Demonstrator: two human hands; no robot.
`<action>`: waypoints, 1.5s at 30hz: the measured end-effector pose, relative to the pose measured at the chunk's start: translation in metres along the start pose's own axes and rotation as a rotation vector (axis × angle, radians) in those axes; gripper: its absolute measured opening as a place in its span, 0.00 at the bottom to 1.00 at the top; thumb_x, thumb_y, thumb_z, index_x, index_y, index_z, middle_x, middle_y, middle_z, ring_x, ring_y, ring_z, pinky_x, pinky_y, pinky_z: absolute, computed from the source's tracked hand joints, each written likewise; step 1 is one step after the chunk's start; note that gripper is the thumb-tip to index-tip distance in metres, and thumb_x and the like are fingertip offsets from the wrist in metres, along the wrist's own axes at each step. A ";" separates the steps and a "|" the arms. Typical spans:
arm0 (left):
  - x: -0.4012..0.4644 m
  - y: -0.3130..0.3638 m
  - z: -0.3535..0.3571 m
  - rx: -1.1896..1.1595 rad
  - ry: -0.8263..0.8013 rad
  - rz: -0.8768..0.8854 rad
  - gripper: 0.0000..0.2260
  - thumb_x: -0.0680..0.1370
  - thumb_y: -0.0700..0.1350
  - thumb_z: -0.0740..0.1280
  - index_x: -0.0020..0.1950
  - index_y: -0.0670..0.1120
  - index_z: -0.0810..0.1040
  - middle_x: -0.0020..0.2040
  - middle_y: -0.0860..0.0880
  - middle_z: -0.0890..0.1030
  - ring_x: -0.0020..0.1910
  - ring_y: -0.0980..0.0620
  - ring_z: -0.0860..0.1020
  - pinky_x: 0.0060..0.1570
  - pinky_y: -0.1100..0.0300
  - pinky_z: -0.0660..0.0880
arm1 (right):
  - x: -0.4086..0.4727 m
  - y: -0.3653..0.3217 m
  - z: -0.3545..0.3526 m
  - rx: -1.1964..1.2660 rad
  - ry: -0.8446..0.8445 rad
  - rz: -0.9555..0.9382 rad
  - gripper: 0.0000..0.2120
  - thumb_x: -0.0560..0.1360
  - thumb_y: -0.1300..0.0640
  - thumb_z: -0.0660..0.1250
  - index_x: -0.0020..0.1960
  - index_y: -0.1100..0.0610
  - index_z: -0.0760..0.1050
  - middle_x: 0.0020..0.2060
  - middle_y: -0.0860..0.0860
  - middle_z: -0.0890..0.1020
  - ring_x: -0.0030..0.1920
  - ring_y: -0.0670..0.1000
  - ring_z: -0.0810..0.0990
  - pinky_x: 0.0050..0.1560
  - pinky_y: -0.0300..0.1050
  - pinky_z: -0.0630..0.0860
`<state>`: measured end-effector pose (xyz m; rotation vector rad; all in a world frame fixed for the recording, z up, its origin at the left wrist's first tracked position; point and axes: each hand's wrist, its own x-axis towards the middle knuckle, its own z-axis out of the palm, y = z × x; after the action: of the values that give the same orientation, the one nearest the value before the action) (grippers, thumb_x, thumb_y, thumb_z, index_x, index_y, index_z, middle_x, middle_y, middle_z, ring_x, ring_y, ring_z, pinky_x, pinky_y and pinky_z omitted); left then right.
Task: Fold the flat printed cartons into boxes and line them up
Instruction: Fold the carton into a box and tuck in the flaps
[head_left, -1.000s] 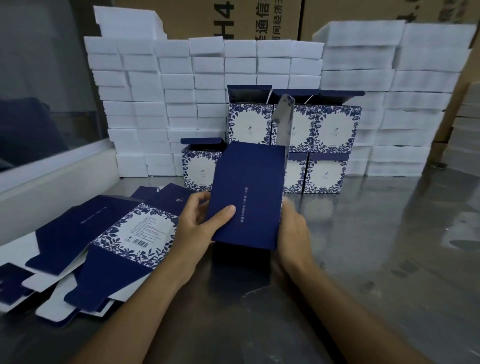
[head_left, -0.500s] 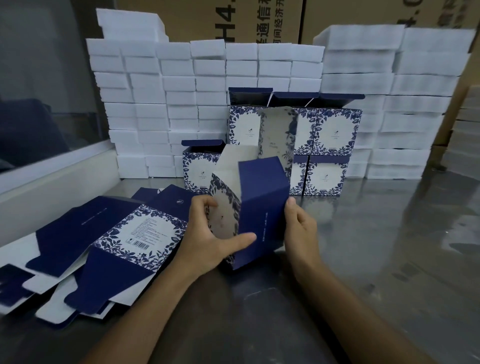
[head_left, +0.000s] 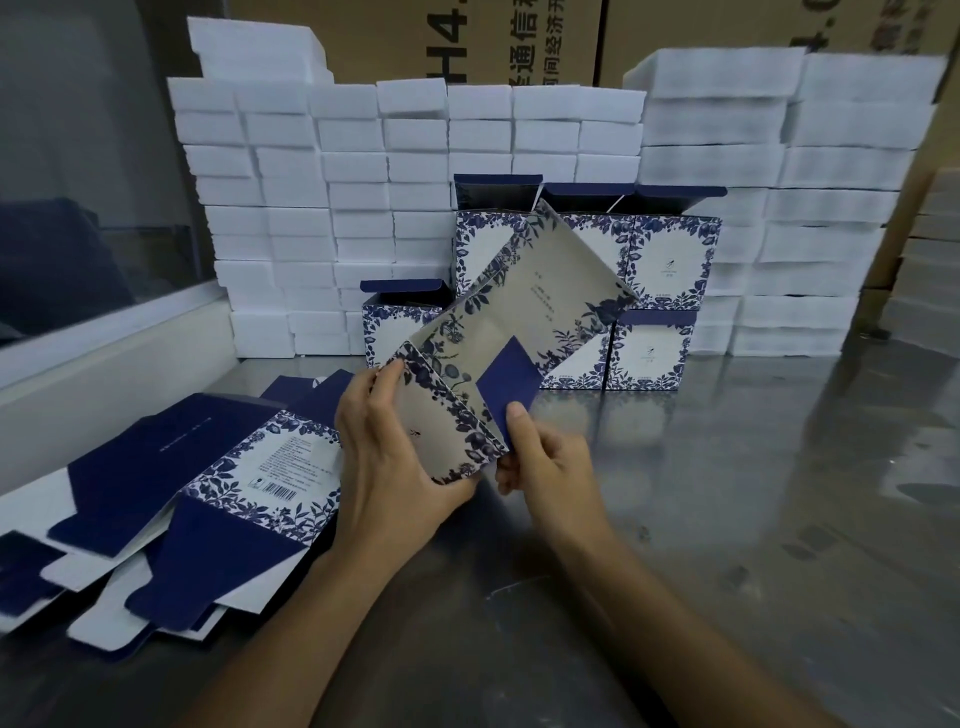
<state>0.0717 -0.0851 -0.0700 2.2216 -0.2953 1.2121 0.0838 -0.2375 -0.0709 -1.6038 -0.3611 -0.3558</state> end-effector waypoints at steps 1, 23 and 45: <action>0.000 -0.001 0.000 0.019 -0.001 0.010 0.54 0.58 0.51 0.83 0.74 0.46 0.53 0.72 0.37 0.60 0.73 0.38 0.60 0.66 0.36 0.68 | 0.000 0.000 0.000 -0.006 -0.006 0.002 0.27 0.84 0.47 0.60 0.34 0.65 0.73 0.25 0.49 0.76 0.27 0.47 0.74 0.34 0.44 0.73; -0.002 -0.002 0.001 0.007 -0.094 0.090 0.55 0.56 0.48 0.83 0.74 0.47 0.53 0.72 0.41 0.59 0.72 0.39 0.62 0.64 0.44 0.70 | 0.002 0.001 -0.013 0.122 0.135 0.316 0.31 0.84 0.52 0.60 0.21 0.51 0.65 0.23 0.50 0.67 0.24 0.47 0.62 0.26 0.38 0.62; -0.003 0.005 -0.002 -0.105 -0.142 0.146 0.54 0.58 0.53 0.83 0.74 0.49 0.54 0.72 0.44 0.60 0.73 0.44 0.63 0.66 0.55 0.65 | 0.011 -0.007 -0.030 0.207 0.387 0.403 0.24 0.81 0.57 0.60 0.27 0.53 0.61 0.19 0.48 0.65 0.23 0.48 0.63 0.26 0.40 0.62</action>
<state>0.0667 -0.0887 -0.0693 2.2302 -0.5739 1.0878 0.0898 -0.2667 -0.0578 -1.3291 0.2145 -0.2981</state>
